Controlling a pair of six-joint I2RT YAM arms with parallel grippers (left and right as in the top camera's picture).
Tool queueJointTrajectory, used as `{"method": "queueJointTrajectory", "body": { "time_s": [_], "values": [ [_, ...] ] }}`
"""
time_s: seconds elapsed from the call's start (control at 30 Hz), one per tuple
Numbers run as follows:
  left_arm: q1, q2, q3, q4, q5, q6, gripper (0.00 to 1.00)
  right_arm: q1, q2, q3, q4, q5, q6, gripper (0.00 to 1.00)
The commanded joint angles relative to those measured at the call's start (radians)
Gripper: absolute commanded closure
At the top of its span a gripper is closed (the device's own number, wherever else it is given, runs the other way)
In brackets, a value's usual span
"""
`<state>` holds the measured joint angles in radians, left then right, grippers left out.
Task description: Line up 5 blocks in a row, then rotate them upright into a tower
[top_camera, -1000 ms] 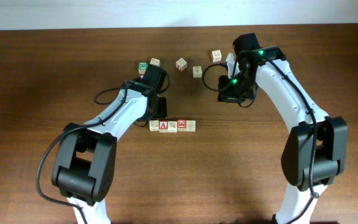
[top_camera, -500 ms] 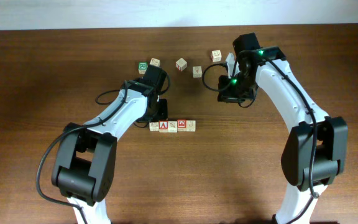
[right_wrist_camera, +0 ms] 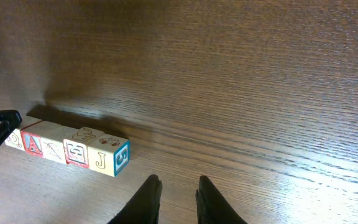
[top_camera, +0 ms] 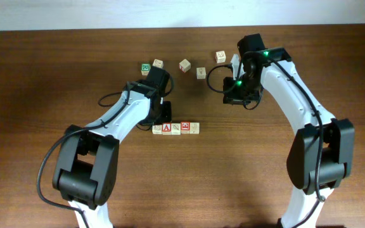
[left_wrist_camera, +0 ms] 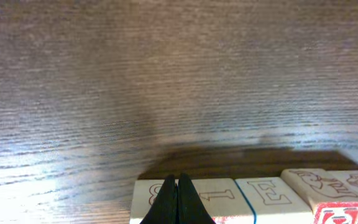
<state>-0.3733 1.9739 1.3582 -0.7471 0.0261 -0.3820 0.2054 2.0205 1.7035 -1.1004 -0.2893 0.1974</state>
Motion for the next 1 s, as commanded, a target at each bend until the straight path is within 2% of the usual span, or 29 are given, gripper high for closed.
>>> {"method": "queueJointTrajectory", "body": {
  "time_s": [0.0,0.07,0.23,0.33,0.47,0.53,0.67,0.97],
  "values": [
    [0.01,0.008,0.011,0.01,-0.019,0.01,0.99,0.004,-0.005,0.001,0.007,0.012,-0.01,0.79],
    [0.031,0.008,0.07,-0.034,-0.032,0.021,0.96,0.0,-0.006,0.029,0.009,0.012,-0.025,0.84],
    [0.115,0.008,0.405,-0.38,-0.106,0.02,0.98,-0.022,-0.027,0.341,-0.122,0.004,-0.026,0.84],
    [0.163,0.008,0.537,-0.491,-0.13,0.019,0.95,0.011,-0.026,0.377,-0.154,-0.006,-0.026,0.84],
    [0.235,0.01,0.55,-0.492,-0.209,0.019,0.89,0.126,0.031,0.348,-0.134,0.025,-0.023,0.87],
    [0.266,0.01,0.55,-0.49,-0.222,0.016,0.85,0.178,0.077,0.348,-0.122,0.054,0.024,0.9],
    [0.312,0.01,0.549,-0.485,-0.233,0.012,0.72,0.265,0.185,0.348,-0.092,0.093,0.087,0.93],
    [0.319,0.01,0.548,-0.485,-0.233,0.012,0.64,0.362,0.313,0.348,-0.085,0.148,0.154,0.95]
  ]
}}
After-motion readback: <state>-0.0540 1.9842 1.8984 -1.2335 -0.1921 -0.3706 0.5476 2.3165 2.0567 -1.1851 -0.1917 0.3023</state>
